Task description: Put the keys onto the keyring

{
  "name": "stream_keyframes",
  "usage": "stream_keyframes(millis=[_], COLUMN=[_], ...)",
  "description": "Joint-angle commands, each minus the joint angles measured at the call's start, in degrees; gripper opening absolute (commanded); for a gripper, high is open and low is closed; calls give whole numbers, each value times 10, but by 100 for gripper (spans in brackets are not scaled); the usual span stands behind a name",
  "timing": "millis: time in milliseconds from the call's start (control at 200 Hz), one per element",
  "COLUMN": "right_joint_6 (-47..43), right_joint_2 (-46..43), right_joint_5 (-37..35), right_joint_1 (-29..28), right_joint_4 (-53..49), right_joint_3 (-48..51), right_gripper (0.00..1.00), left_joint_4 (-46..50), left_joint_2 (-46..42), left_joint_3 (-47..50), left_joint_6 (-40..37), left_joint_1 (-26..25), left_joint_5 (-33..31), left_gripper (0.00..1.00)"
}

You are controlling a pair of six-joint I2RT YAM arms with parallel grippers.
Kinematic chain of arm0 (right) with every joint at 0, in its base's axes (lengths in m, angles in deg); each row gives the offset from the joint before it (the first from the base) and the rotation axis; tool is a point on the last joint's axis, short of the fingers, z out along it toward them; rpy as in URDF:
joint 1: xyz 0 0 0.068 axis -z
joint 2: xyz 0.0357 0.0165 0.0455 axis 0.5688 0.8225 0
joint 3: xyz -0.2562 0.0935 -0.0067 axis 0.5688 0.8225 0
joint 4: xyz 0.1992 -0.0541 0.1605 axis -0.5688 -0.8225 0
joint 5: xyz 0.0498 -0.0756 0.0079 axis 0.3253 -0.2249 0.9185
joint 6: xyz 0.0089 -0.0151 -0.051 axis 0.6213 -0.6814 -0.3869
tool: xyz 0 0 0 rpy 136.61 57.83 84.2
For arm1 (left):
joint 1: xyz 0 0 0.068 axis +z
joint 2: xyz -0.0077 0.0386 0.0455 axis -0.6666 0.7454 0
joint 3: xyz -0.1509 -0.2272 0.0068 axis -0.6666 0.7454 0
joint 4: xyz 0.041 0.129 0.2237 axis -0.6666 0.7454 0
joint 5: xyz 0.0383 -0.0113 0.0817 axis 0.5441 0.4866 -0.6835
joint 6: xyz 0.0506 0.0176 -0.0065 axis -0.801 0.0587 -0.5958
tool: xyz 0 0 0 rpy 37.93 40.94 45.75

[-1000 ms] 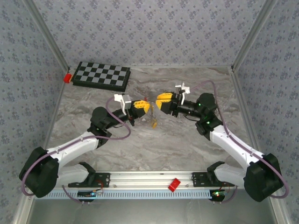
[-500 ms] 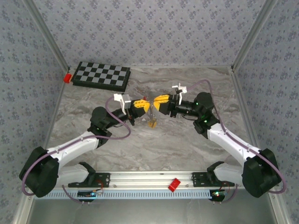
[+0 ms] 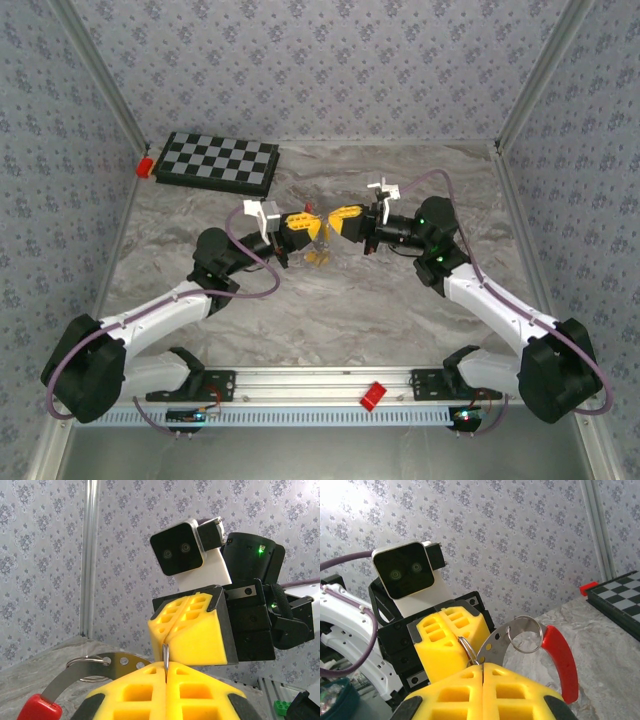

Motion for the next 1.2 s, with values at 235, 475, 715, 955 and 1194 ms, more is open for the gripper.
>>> stream_keyframes(millis=[235, 475, 715, 955, 1194], right_joint_6=[-21, -38, -42, -44, -41], right_joint_2=[0, 20, 34, 7, -40], right_joint_5=[20, 44, 48, 19, -6], right_joint_1=[-6, -10, -11, 2, 24], right_joint_4=[-17, -51, -61, -61, -42], right_joint_3=[-8, -17, -23, -10, 28], right_gripper=[0, 0, 0, 15, 40], left_joint_4=[-36, -49, -51, -32, -28], left_joint_2=[-8, -6, -2, -5, -6], left_joint_3=[-22, -23, -24, -18, -18], left_joint_6=[8, 19, 18, 3, 2], left_joint_1=[-4, -7, -11, -10, -10], left_joint_5=[-2, 0, 3, -6, -9], left_gripper=[0, 0, 0, 0, 0])
